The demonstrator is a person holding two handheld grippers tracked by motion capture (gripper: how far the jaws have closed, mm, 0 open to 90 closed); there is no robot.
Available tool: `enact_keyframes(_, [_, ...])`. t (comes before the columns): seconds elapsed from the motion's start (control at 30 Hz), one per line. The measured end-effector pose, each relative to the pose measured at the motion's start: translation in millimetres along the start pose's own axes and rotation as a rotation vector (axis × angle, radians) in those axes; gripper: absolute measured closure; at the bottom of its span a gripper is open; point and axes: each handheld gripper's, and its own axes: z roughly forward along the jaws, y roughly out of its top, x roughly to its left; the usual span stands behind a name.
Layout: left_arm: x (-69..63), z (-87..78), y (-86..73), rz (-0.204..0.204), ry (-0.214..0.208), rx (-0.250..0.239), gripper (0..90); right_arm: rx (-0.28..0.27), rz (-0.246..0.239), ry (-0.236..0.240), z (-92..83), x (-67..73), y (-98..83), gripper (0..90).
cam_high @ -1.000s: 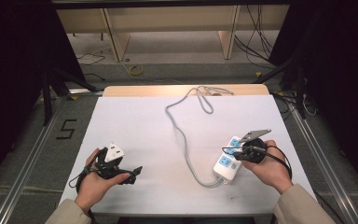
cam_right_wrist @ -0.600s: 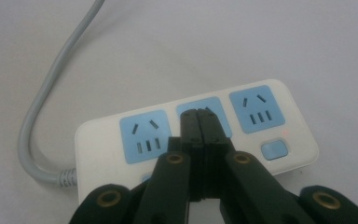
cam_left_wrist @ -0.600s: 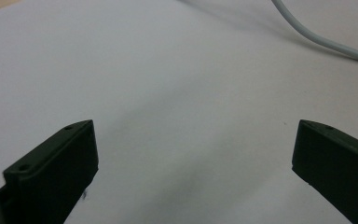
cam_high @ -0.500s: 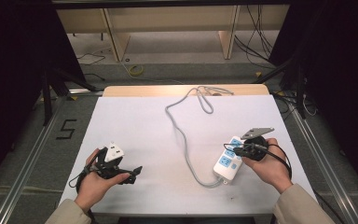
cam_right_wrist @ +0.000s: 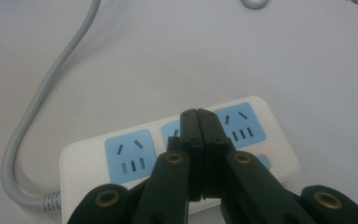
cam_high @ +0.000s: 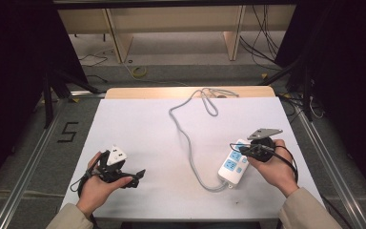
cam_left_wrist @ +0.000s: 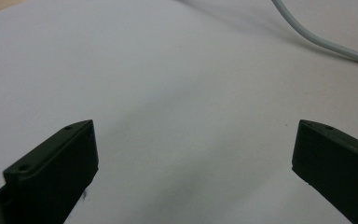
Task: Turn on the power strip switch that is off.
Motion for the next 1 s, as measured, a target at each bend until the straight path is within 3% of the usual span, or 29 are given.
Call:
enact_keyframes(0.37, [-0.8,0.8,0.5,-0.002,0.003,-0.005,0.0,-0.056,0.020,-0.029,-1.1,-8.1,1.1,86.8])
enact_keyframes(1.0, [-1.3,3.1,2.5,0.003,0.007,-0.006,0.0,-0.084,0.035,-0.030,6.1,-17.6,4.2,82.4])
